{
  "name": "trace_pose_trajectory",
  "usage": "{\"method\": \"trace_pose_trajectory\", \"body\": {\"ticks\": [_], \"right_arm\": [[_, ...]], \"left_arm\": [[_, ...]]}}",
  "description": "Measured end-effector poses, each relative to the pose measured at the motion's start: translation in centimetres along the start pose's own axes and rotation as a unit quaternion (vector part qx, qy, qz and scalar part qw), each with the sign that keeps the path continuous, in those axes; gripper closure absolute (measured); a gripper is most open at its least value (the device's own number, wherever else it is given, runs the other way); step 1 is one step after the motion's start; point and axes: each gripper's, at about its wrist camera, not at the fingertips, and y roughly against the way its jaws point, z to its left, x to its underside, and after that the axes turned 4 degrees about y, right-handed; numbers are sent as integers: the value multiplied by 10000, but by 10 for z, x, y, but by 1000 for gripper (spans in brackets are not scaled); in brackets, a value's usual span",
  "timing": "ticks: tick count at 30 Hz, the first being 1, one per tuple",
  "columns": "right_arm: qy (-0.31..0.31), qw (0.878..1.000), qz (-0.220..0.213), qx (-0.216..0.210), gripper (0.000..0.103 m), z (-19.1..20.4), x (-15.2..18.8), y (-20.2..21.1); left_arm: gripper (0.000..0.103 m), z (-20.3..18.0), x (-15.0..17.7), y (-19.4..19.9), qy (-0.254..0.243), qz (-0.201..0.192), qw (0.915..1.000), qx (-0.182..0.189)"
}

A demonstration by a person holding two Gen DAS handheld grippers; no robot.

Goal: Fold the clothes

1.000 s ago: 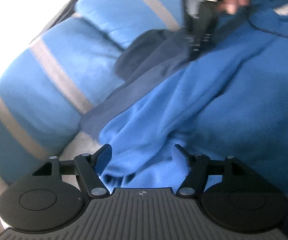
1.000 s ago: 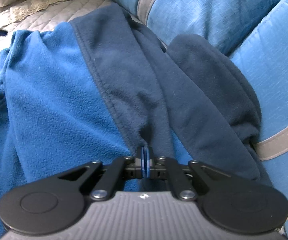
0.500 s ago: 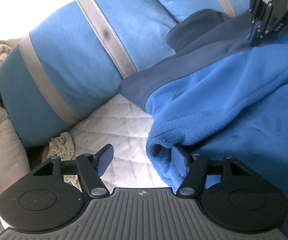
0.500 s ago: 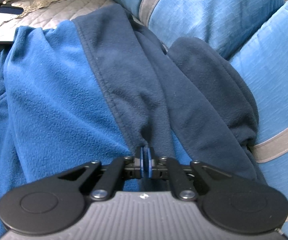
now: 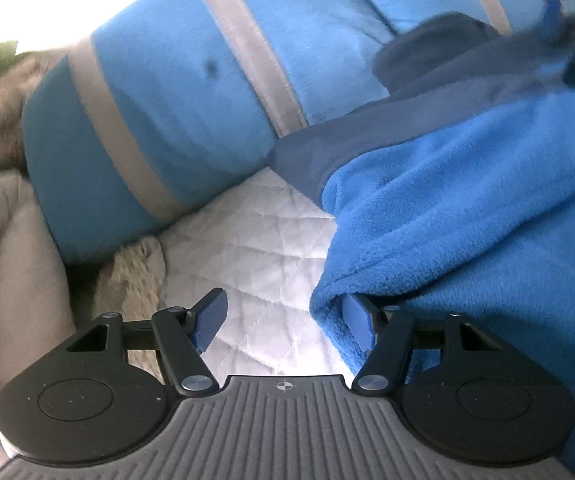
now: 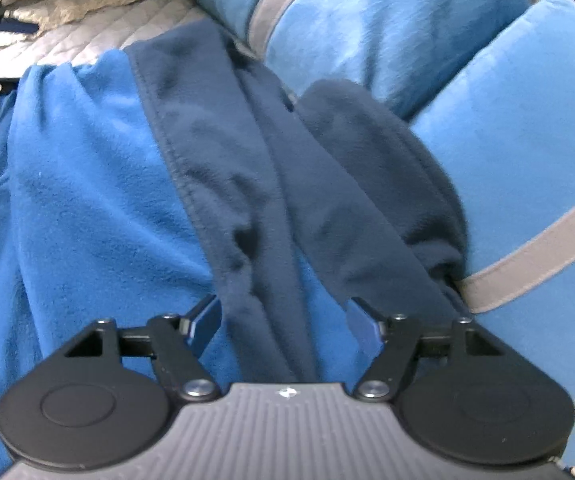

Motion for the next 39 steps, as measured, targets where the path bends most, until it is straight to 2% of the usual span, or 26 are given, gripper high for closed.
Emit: {"method": "trace_pose_trajectory", "body": {"ticks": [4, 6, 8, 10, 13, 16, 19, 20, 22, 26, 29, 30, 32, 34, 35, 37, 39], "right_arm": [[-186, 9998, -84, -19, 20, -14, -2, 18], [-242, 9996, -117, -24, 19, -21, -4, 26], [-323, 9994, -158, -22, 18, -27, -8, 31], [-430, 9989, -208, -37, 17, -33, -12, 36], [-625, 9975, -299, -129, 16, -39, -18, 42], [-825, 9957, -362, -230, 16, -39, -24, 41], [-1162, 9914, -418, -444, 16, -38, -27, 39], [-1201, 9905, -444, -493, 16, -37, -28, 38], [-1127, 9914, -442, -500, 16, -31, -31, 35], [-1029, 9922, -431, -552, 16, -22, -38, 31], [-1049, 9919, -442, -558, 16, -19, -44, 30], [-1065, 9917, -453, -563, 16, -18, -46, 30], [-1100, 9909, -486, -601, 16, -17, -51, 30], [-1177, 9895, -520, -659, 17, -17, -56, 28], [-1220, 9887, -530, -688, 17, -17, -59, 27], [-1254, 9879, -534, -735, 19, -17, -67, 24], [-1279, 9873, -545, -772, 20, -18, -75, 20]], "left_arm": [[38, 22, 0, 3, 748, 93, 9964, 377], [38, 29, 1, 6, 914, 105, 9951, 356], [38, 42, 3, 6, 1436, 125, 9874, 659], [38, 57, 6, 6, 2037, 144, 9734, 1038], [38, 79, 10, 5, 2916, 173, 9430, 1597], [37, 91, 17, -13, 3840, 347, 8977, 2130], [37, 91, 24, -32, 4435, 513, 8632, 2359], [38, 90, 27, -38, 4616, 550, 8506, 2458], [39, 88, 30, -45, 4876, 596, 8306, 2623], [63, 86, 35, -56, 5338, 709, 7955, 2779], [82, 90, 45, -60, 5634, 639, 7677, 2985], [84, 91, 47, -59, 5648, 570, 7643, 3059], [86, 91, 49, -56, 5589, 381, 7640, 3201], [86, 91, 53, -55, 5540, 288, 7671, 3223], [86, 90, 56, -55, 5580, 278, 7642, 3222], [86, 88, 64, -58, 5728, 268, 7530, 3228], [86, 86, 69, -61, 5797, 203, 7474, 3240]]}}
